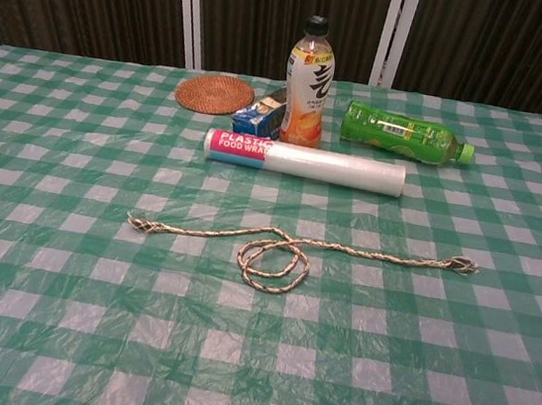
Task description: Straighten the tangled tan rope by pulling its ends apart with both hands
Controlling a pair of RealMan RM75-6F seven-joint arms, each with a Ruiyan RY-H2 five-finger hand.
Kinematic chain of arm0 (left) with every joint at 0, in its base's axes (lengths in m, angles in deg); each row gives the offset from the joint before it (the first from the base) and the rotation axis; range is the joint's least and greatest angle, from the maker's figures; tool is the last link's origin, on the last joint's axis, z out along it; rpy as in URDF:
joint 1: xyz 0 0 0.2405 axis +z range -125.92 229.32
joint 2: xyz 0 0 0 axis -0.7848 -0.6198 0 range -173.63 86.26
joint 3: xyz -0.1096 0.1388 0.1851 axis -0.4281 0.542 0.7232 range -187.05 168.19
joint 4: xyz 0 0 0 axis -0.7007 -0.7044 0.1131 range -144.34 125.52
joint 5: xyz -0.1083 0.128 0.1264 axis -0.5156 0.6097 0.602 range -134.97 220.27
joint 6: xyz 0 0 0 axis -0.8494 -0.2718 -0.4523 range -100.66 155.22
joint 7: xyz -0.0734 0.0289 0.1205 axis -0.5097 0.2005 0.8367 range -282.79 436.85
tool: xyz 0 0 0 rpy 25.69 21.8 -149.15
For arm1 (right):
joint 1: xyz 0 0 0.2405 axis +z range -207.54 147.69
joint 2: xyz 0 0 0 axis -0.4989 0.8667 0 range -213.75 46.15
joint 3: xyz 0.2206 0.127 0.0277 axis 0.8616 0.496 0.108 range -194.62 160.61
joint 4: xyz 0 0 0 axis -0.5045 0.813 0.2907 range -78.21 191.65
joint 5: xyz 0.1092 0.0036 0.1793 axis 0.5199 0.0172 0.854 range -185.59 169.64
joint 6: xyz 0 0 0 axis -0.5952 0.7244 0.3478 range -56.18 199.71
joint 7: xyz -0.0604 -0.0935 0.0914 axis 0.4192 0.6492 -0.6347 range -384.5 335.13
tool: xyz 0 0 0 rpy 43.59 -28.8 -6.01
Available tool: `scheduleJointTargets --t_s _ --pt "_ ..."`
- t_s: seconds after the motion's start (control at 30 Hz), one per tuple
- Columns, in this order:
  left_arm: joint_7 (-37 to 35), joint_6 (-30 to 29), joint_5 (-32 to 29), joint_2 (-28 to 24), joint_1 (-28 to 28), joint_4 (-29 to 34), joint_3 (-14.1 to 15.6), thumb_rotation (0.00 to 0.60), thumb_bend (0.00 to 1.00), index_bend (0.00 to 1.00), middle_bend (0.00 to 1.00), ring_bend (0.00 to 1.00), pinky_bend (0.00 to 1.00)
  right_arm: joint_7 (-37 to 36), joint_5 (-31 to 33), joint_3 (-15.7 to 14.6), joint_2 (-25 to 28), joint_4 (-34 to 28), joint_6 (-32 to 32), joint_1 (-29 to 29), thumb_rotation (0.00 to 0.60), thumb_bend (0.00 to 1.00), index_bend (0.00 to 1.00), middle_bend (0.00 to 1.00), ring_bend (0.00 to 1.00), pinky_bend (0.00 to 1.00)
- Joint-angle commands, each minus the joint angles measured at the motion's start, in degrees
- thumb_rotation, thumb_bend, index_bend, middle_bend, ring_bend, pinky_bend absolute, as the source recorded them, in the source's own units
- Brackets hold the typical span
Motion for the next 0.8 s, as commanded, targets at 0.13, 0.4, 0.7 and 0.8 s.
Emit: scheduleJointTargets --t_s 0.13,0.4,0.7,0.8 --pt "0.3 1.2 1.1 0.8 -0.8 -0.4 0.5 0.600 0.35 0.00 0.00 0.00 0.04 0.0 -0.1 -0.1 0.0 0.0 -0.2 0.0 0.600 0.20 0.00 0.00 0.00 0.00" --pt "2.0 8.2 2.9 5.4 -6.5 -1.5 -0.5 0.600 0.37 0.00 0.00 0.00 0.04 0.6 0.5 0.0 -0.4 0.0 -1.1 0.4 0.600 0.20 0.00 0.00 0.00 0.00" --pt "5.0 18.0 1.5 15.4 -16.1 -5.8 -4.9 0.600 0.38 0.24 0.00 0.00 0.04 1.8 1.8 0.4 -1.1 0.0 -2.7 0.9 0.600 0.20 0.00 0.00 0.00 0.00" --pt "4.5 21.2 -0.9 19.0 -18.8 -8.9 -6.5 0.600 0.38 0.32 0.00 0.00 0.04 2.3 2.4 0.5 -1.3 0.0 -3.4 1.2 0.600 0.20 0.00 0.00 0.00 0.00"
